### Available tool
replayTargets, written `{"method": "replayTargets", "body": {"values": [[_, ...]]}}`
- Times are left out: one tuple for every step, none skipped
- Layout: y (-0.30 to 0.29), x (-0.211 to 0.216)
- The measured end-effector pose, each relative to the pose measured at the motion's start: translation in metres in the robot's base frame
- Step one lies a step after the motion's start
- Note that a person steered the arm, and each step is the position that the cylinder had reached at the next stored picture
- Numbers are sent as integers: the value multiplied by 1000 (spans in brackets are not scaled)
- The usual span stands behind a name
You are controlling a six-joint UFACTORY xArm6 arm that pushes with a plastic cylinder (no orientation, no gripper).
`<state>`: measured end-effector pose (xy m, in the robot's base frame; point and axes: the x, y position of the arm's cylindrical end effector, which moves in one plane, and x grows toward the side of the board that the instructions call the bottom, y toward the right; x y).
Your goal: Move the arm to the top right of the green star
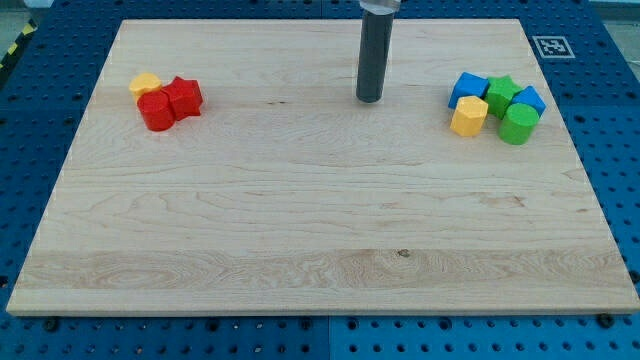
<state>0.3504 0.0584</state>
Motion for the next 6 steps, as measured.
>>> {"method": "replayTargets", "body": {"values": [[0,0],[0,-29],[22,-65],[43,-88],[71,-97],[118,-80]]}}
